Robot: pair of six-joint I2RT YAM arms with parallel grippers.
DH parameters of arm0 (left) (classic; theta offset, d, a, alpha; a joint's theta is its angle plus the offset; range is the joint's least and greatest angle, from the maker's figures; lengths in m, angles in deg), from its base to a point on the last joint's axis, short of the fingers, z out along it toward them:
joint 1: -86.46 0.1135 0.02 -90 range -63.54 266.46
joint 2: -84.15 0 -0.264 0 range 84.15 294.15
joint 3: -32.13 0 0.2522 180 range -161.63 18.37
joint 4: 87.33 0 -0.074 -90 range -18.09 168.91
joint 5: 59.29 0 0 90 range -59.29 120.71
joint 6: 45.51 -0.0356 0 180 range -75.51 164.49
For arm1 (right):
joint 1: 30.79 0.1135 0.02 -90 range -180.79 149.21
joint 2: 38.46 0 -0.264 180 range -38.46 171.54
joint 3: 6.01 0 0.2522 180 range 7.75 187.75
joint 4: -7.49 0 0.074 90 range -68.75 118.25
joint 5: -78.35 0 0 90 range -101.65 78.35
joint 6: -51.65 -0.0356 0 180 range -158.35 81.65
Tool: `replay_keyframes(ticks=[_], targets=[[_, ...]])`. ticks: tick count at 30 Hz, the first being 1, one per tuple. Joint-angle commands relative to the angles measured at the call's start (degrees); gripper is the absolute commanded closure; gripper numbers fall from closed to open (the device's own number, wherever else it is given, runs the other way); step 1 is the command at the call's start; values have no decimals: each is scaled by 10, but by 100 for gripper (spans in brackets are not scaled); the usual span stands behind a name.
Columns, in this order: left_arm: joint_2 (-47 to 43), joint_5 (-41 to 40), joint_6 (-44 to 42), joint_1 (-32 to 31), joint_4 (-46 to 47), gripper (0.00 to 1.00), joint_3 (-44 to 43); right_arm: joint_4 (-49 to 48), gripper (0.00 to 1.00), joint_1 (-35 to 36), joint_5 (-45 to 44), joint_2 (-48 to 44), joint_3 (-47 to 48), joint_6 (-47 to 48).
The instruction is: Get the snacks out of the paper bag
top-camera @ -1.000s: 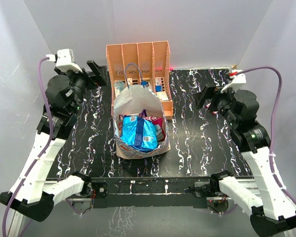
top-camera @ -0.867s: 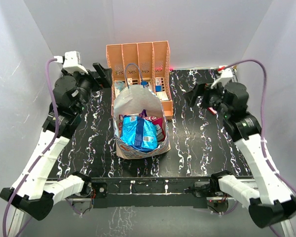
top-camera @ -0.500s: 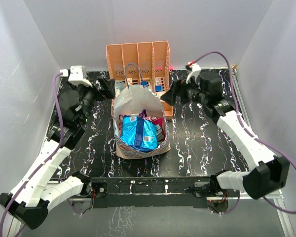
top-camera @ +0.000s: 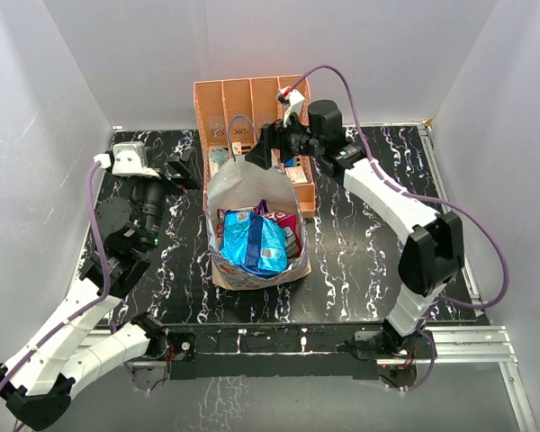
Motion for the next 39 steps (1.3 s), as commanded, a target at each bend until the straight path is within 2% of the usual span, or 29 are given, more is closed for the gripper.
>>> replay_keyframes(ticks=[1,7,14,21,24,29,34,39], targets=[[-5,-21,-18,-4,28,2,6,-35,2,11,11,43,77,21],[-1,-30,-24,-4,31,2,8,-33,8,20,11,86,129,34],[8,-34,-29,-3,31,2,8,-15,46,20,55,111,199,4],[24,-39,-33,0,36,2,12,-16,82,20,26,90,209,-63],[31,-42,-32,4,42,2,17,-16,92,20,17,72,202,-90],[38,-43,-30,8,46,2,19,-16,92,20,-49,8,155,-117],[41,-42,-28,10,46,2,21,-23,93,19,-144,-83,65,-144],[41,-40,-26,9,47,2,22,-30,92,19,-199,-160,-1,-160]])
